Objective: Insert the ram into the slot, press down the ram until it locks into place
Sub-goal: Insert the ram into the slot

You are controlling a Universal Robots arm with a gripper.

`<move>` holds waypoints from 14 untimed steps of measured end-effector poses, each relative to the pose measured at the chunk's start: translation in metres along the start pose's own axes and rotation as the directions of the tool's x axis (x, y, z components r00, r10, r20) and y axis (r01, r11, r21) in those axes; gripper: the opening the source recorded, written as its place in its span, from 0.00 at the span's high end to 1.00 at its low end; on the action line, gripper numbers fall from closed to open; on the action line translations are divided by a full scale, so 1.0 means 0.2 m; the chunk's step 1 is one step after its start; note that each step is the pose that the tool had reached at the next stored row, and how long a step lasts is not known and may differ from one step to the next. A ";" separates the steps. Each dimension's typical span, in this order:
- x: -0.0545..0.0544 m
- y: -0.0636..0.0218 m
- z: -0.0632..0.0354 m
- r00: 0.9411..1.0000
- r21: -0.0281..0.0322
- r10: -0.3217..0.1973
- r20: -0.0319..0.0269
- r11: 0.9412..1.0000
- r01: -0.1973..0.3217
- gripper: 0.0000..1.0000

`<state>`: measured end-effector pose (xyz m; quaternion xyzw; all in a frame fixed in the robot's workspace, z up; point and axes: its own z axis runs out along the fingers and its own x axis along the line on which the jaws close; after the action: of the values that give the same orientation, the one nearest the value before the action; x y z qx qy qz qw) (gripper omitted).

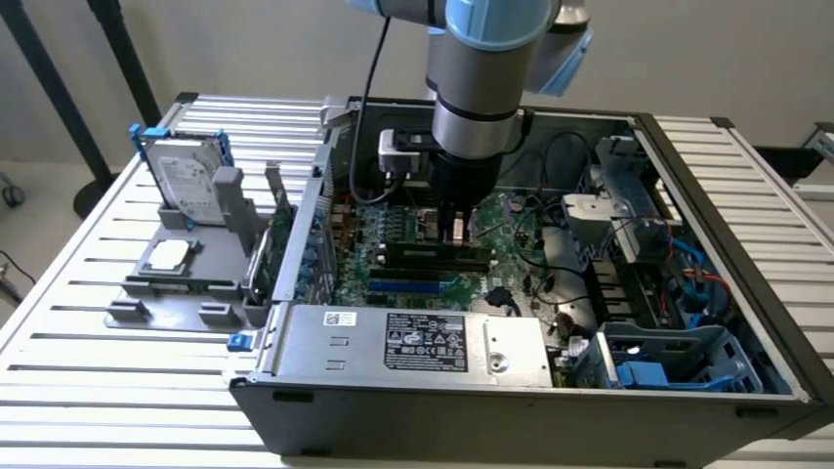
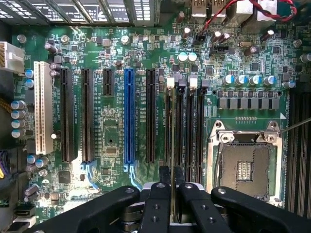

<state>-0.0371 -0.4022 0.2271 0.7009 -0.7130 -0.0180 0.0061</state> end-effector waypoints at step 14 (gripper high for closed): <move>0.00 0.001 0.007 1.000 0.002 -0.002 0.000 1.000 0.002 0.86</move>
<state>-0.0374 -0.4016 0.2256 0.7016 -0.7124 -0.0175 0.0054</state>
